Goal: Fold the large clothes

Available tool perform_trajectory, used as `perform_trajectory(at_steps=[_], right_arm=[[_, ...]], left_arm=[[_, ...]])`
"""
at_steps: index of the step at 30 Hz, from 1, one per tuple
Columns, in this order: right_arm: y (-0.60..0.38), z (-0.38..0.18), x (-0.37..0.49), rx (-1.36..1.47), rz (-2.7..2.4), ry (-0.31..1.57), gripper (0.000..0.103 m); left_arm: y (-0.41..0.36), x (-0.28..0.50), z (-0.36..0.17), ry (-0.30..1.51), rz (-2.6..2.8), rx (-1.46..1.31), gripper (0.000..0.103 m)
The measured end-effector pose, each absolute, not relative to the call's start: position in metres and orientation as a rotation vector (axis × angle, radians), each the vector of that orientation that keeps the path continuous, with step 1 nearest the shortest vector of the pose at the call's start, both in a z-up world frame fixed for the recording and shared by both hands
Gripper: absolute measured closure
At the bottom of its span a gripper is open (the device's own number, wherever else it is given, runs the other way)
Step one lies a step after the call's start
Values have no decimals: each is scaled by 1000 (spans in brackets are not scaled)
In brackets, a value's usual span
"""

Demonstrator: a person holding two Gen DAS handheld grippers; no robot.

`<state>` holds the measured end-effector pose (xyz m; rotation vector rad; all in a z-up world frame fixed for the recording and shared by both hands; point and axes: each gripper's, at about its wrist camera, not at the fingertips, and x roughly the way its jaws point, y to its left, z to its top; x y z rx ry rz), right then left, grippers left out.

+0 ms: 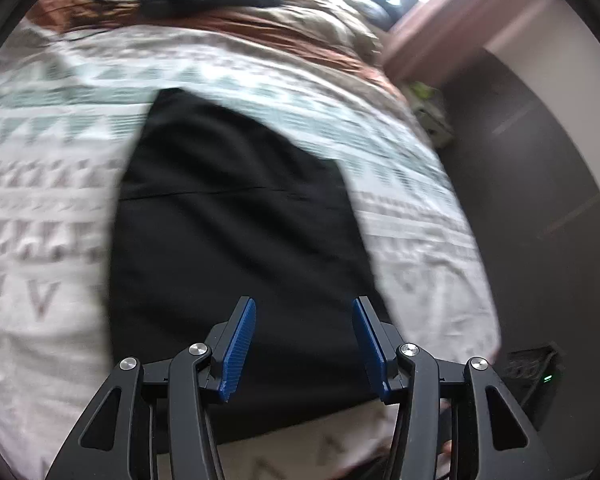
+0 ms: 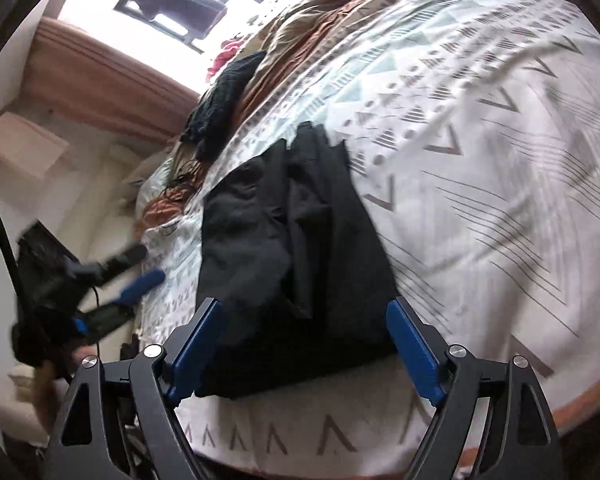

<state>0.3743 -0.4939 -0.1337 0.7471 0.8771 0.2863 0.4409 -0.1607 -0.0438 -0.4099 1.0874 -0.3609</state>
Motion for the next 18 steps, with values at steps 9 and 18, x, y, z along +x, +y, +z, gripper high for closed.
perform_trajectory(at_steps=[9,18], right_arm=[[-471,-154,393,710,311,947,92],[-485,-136,385,684,302,848,96]], left_arm=[[-105,428,-99,1179,-128,-394,51],[-117,420,-119,1205,-165,-417,51]])
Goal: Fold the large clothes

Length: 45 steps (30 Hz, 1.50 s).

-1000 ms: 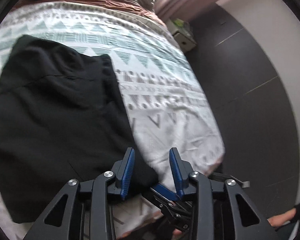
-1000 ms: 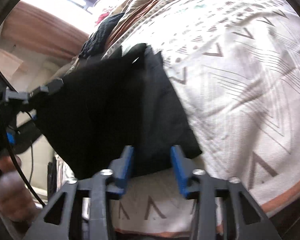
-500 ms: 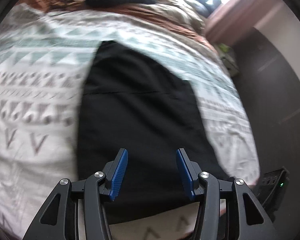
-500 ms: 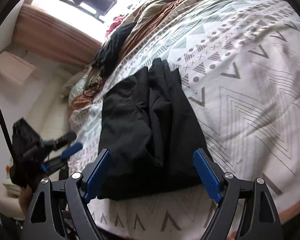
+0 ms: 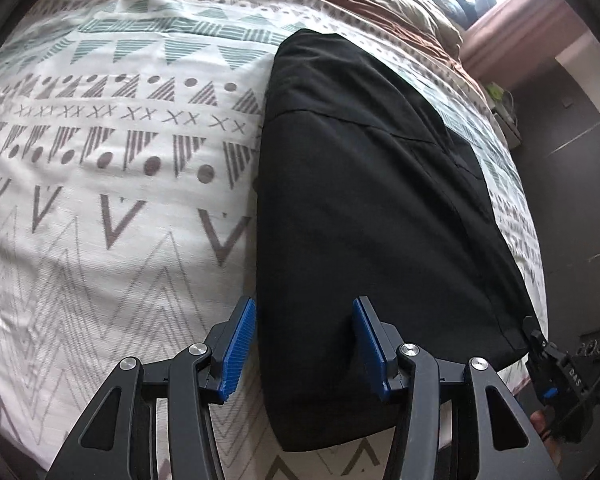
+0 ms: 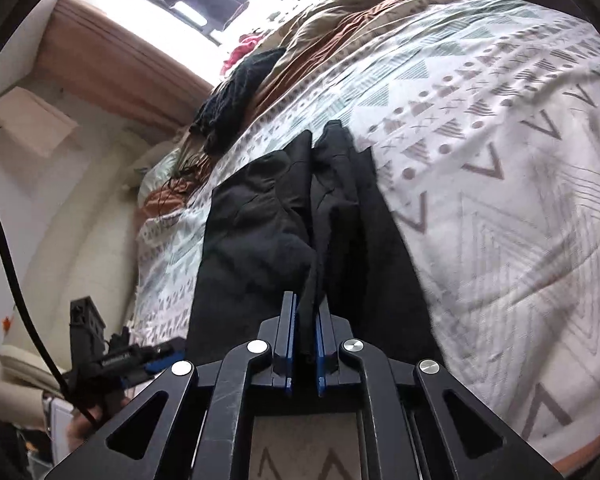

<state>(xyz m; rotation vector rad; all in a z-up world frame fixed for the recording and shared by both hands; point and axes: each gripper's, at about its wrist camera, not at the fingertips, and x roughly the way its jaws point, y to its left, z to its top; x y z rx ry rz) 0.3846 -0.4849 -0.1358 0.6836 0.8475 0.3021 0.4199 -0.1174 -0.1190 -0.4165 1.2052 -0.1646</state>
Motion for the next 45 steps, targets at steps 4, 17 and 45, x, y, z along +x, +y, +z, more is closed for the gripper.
perform_trajectory(at_steps=[4,17,45], right_arm=[[-504,-151,382,727,269,864,96],[-521,-187,373,796,218,956,73],[-477,-187,354,797,326,1046,82]], left_arm=[[-126,414,-125,1209,-189,-434,51],[-127,405,-138,1218,-209,-457,51],[-101,361,-117,1170,-258,-350,82]])
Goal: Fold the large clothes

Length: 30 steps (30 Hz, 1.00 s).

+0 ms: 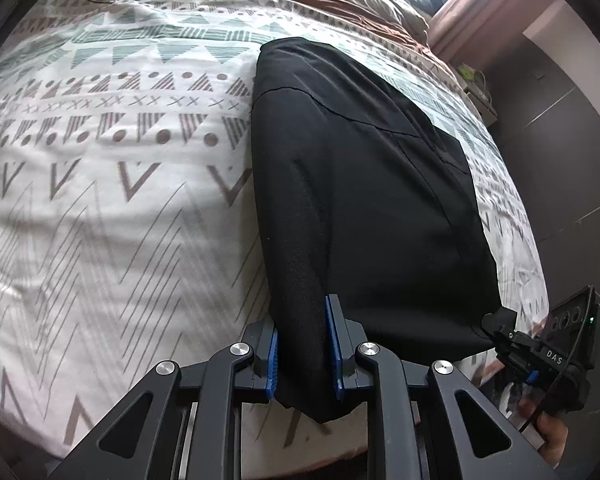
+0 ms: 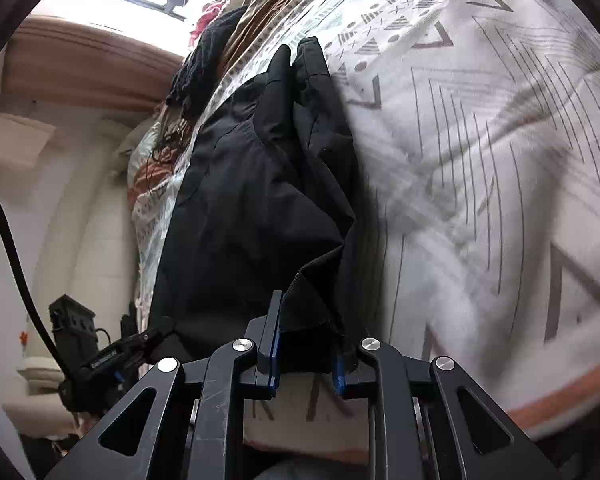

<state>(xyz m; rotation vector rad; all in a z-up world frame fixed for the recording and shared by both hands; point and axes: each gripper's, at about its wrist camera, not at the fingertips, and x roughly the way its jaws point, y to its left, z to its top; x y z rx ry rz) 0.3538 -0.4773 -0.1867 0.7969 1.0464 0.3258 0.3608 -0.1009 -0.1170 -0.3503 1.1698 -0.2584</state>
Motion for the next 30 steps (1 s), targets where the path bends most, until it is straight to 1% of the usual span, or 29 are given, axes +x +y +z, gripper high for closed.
perform_trajectory(at_steps=[13,16,17,18,19,21,22,24,26,29,30], right_arm=[[-448,-182,311,713,367,1101,83],[-445,-180,308,695,371,1113,82],[-444,-180,308,687,370,1122,81],[-443,-180,309,674,364,1135,75],[-442,-178,311,670,363,1139,72],[-447,-175,315,661,346,1139,62],[-447,-173,316,660,343,1135,59],[-455,-168,319,660,335,1116,41],[-463,-163,325,662,330,1096,34],[-469,-159,345,672,326,1089,33],[-471,-160,351,674,324,1093,33]], left_arm=[[-76,323,-113,1186,-273,-371,82],[-74,321,-115,1207,-275,-355,78],[-73,322,-117,1217,-275,-358,75],[-70,324,-119,1229,-272,-368,73],[-68,325,-121,1236,-270,-375,72],[-62,330,-122,1235,-260,-393,65],[-61,332,-121,1227,-259,-402,63],[-53,340,-119,1203,-246,-421,59],[-50,350,-119,1202,-235,-430,58],[-49,364,-120,1208,-235,-438,57],[-50,370,-121,1211,-235,-440,53]])
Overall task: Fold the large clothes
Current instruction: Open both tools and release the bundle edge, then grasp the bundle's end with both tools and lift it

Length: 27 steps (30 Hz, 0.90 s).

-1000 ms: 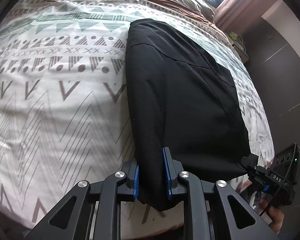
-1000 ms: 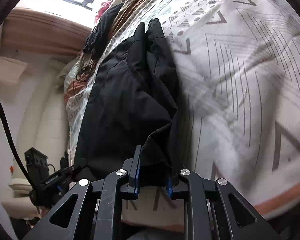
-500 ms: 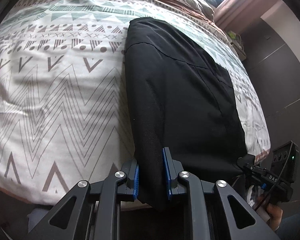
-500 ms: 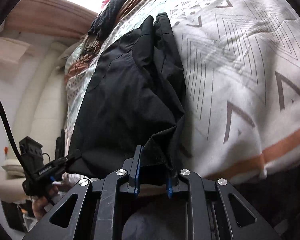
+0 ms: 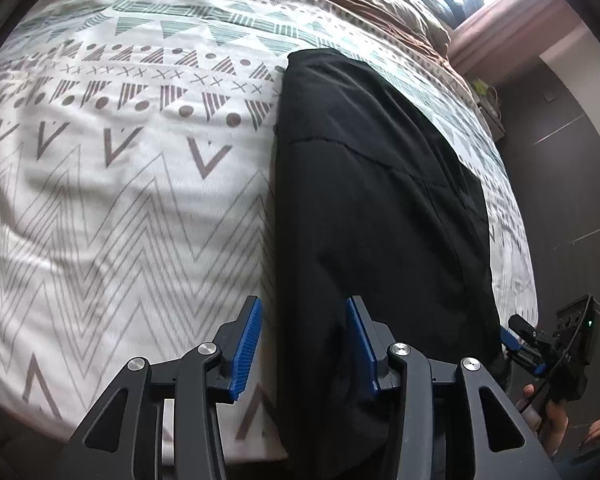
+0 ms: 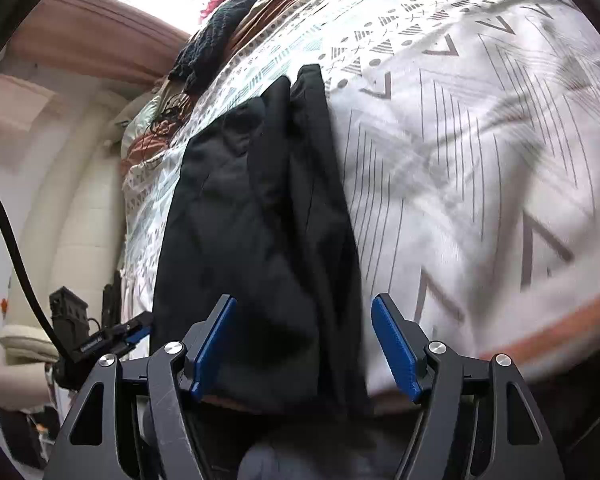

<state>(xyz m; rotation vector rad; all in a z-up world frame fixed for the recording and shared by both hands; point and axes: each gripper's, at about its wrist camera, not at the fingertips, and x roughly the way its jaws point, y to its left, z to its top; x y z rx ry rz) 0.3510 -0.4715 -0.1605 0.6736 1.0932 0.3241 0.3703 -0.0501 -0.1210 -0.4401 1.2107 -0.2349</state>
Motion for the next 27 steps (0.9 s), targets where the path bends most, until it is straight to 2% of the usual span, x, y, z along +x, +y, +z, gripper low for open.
perform_trajectory(at_steps=[3,4,6,15,27], right_arm=[[-475,-164,368,678,330,1101,31],[-476,-166,371,683,335,1105,28],[-479,-173,388,695,339,1123,23],[-474,-204,458,748,439,1200,23],[-458,-216,516,820,573,1217,23]], left_arm=[[-52,384,-125,1209,-227,-441,38],[-53,390,-126,1206,-223,-439,37],[-54,403,-130,1208,-218,-438,37],[-51,461,-146,1204,-211,-483,37],[-57,519,-159,1217,-214,-496,39]])
